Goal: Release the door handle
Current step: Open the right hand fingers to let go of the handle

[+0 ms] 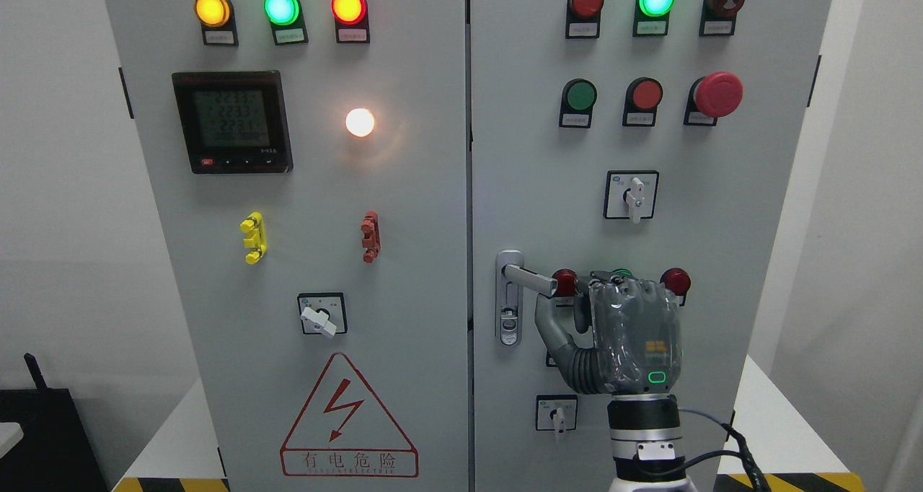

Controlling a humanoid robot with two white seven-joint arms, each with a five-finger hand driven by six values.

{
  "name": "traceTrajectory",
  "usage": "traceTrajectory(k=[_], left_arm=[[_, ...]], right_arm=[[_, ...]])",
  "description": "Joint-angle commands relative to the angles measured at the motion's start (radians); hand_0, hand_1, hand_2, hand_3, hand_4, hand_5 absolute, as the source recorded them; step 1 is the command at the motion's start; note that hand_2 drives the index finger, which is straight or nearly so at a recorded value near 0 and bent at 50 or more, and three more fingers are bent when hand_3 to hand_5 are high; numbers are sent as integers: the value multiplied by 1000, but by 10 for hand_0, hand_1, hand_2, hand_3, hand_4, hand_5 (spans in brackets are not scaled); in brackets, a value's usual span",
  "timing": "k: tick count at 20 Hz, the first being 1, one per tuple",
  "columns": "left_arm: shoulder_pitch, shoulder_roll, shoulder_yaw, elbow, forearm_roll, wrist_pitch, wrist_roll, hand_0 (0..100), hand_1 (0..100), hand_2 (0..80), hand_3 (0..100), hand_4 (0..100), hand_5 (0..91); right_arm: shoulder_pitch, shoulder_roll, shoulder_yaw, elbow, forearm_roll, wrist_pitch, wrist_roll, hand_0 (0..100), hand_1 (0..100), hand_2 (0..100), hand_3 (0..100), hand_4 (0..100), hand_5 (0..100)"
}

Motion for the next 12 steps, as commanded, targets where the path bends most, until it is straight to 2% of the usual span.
traceTrajectory(k=[1, 10, 12], left_arm=[[0, 0, -14, 20, 0, 1, -1, 120, 389, 0, 0, 0, 0], [0, 0, -14, 20, 0, 1, -1, 120, 389, 0, 0, 0, 0], [0, 0, -14, 20, 0, 1, -1, 120, 389, 0, 0, 0, 0]], right_arm=[[-4, 0, 0, -4, -1, 0, -2, 499, 504, 990, 1000, 1000, 995], [37, -3, 12, -30, -1, -5, -8, 501, 503, 990, 1000, 1000, 995], [63, -25, 14, -42, -2, -31, -31, 505, 500, 990, 1000, 1000, 995]])
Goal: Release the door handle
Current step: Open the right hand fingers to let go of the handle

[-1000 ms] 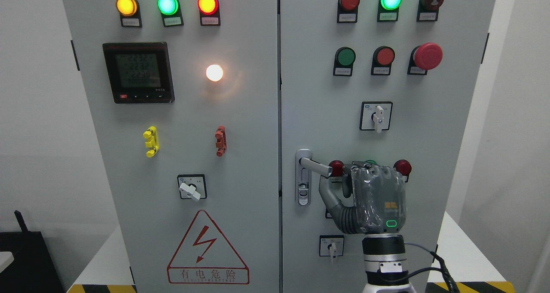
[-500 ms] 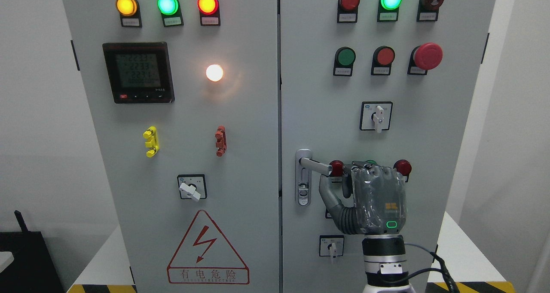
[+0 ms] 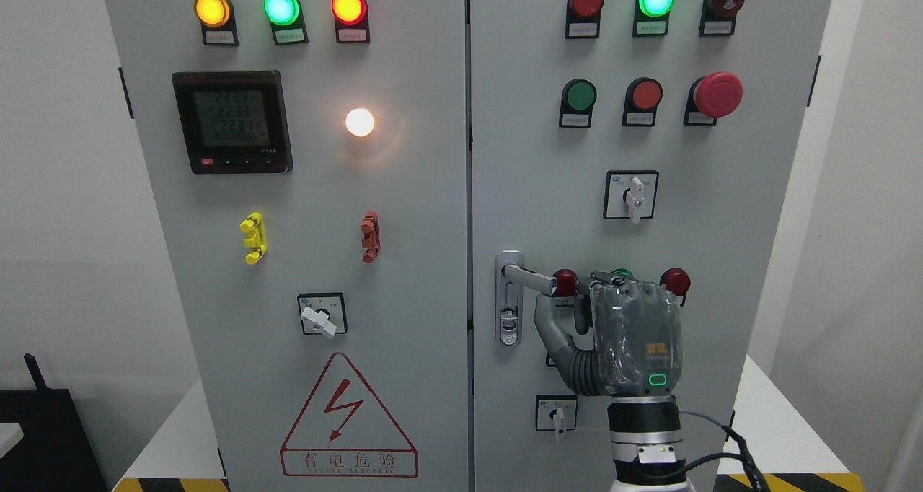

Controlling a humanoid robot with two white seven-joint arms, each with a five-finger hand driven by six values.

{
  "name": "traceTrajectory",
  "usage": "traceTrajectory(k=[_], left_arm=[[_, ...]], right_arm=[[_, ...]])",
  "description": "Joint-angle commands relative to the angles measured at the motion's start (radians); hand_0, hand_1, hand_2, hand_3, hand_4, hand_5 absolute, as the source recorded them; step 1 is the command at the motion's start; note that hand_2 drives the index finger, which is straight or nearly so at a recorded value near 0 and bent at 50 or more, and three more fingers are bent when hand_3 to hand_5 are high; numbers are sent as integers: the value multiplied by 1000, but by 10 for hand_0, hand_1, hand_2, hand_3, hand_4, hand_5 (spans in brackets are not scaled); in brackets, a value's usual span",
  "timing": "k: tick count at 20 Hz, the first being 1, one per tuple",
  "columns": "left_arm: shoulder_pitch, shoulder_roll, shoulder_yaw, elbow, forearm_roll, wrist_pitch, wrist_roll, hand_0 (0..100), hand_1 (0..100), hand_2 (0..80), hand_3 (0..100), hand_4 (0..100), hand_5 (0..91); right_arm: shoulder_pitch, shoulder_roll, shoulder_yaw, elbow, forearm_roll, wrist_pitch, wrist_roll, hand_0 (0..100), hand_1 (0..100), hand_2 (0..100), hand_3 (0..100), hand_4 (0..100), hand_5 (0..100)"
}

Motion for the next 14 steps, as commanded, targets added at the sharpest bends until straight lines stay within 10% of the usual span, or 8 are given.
traceTrajectory(k=[1, 8, 14], left_arm=[[0, 0, -14, 20, 0, 1, -1, 120, 389, 0, 0, 0, 0], [0, 1, -14, 20, 0, 1, -1, 120, 389, 0, 0, 0, 0], [0, 0, -14, 20, 0, 1, -1, 120, 389, 0, 0, 0, 0]], right_arm=[[51, -32, 9, -34, -1, -39, -31, 508, 499, 990, 1000, 1000, 995], [173, -187, -14, -127, -4, -60, -91, 579, 413, 860, 1000, 922, 969], [269, -308, -123, -166, -148, -109, -100, 539, 291, 404, 574, 431, 405]])
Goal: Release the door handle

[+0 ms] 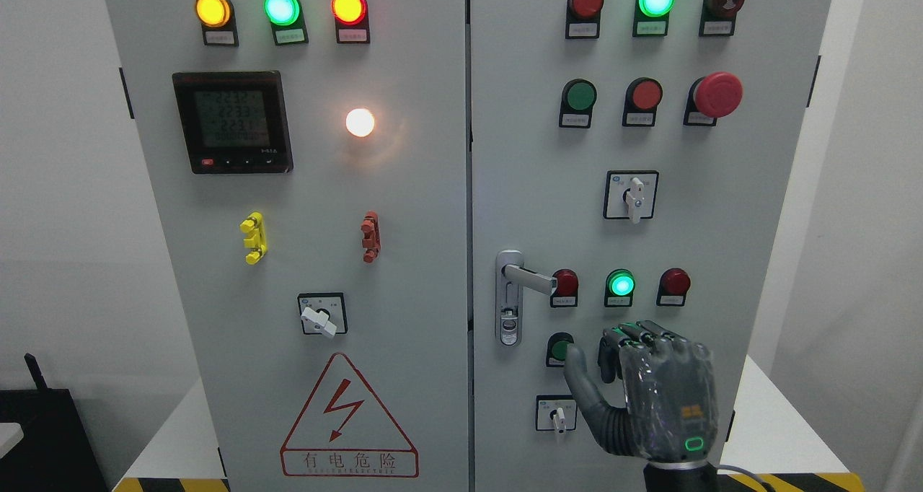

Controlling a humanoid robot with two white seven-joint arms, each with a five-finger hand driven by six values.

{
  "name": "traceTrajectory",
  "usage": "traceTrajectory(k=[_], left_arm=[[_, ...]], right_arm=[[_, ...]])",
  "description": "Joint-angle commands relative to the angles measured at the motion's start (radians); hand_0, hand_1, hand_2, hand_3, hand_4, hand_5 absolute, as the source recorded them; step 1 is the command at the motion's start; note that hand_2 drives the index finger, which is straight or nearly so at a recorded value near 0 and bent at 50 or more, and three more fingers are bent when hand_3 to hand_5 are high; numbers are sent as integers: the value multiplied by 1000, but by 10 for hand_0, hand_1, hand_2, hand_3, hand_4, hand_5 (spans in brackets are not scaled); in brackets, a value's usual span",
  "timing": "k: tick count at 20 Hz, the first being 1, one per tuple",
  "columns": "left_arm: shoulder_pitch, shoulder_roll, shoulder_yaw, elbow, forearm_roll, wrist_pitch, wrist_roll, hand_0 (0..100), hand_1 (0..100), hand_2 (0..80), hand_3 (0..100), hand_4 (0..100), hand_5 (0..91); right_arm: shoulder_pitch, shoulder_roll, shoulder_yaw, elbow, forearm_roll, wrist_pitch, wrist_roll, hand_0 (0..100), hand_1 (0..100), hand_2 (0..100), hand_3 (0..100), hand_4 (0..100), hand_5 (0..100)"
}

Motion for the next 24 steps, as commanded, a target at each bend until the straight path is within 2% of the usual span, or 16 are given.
traceTrajectory(k=[1, 3, 4, 6, 13, 17, 24], left_arm=[[0, 0, -14, 20, 0, 1, -1, 120, 389, 0, 0, 0, 0], [0, 0, -14, 20, 0, 1, -1, 120, 389, 0, 0, 0, 0], [-1, 0, -14, 20, 0, 1, -1, 120, 389, 0, 0, 0, 0], [0, 1, -14, 20, 0, 1, -1, 120, 389, 0, 0, 0, 0], [0, 0, -14, 20, 0, 1, -1, 120, 389, 0, 0, 0, 0], [0, 0, -14, 20, 0, 1, -1, 120, 389, 0, 0, 0, 0], [0, 0, -14, 20, 0, 1, -1, 120, 389, 0, 0, 0, 0]], right_arm=[[83, -188, -97, -81, -120, -25, -4, 528, 265, 333, 429, 280, 250], [81, -199, -101, -83, -132, -46, -4, 517, 222, 156, 184, 49, 10], [78, -202, -103, -84, -135, -66, -4, 518, 186, 55, 73, 0, 0], [63, -205, -101, -83, -137, -90, 1, 516, 148, 0, 0, 0, 0], [25, -208, -98, -83, -139, -92, 12, 505, 74, 0, 0, 0, 0], [28, -195, -89, -83, -139, -91, 24, 486, 76, 0, 0, 0, 0], [29, -192, -88, -84, -139, -91, 29, 455, 108, 0, 0, 0, 0]])
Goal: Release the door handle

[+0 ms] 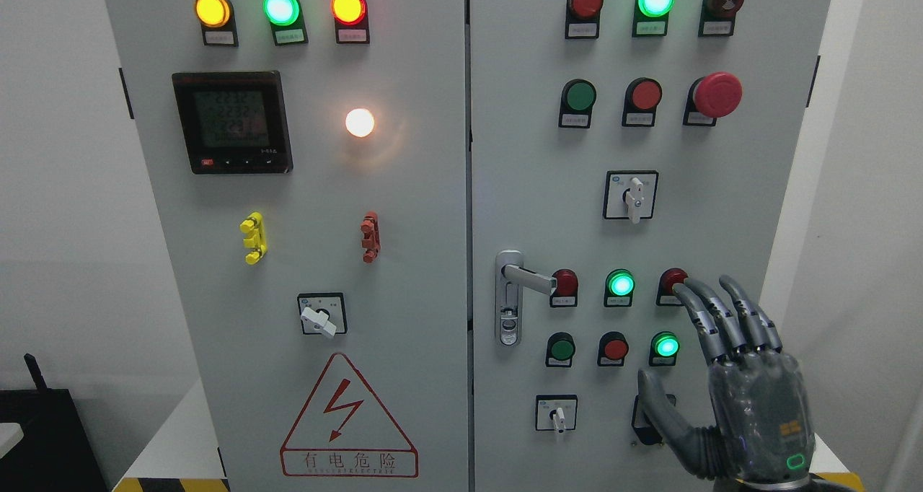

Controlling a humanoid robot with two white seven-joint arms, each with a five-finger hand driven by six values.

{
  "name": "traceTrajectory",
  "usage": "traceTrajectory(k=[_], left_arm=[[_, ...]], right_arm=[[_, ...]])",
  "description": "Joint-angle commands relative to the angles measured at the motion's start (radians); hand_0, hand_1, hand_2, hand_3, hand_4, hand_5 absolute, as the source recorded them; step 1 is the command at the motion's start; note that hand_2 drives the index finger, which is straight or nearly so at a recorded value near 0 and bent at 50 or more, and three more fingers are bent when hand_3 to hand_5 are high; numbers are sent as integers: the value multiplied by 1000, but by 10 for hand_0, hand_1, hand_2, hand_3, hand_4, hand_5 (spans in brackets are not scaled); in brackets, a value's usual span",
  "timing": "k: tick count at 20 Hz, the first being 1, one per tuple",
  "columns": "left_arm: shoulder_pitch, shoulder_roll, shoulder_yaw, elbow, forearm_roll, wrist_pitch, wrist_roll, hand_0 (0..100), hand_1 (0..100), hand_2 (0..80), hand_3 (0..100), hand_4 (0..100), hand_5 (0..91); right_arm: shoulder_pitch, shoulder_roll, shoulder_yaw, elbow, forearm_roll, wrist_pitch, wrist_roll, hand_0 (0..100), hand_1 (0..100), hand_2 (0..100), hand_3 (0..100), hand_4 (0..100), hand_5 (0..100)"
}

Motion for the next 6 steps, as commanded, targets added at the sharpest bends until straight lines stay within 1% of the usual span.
traceTrajectory(k=[1, 6], left_arm=[[0, 0, -14, 20, 0, 1, -1, 120, 389, 0, 0, 0, 0], [0, 0, -14, 20, 0, 1, -1, 120, 389, 0, 0, 0, 0]], right_arm=[[0, -16, -4, -11, -2, 1, 3, 450, 113, 0, 0, 0, 0], [2, -13, -4, -17, -2, 1, 13, 427, 151, 0, 0, 0, 0]])
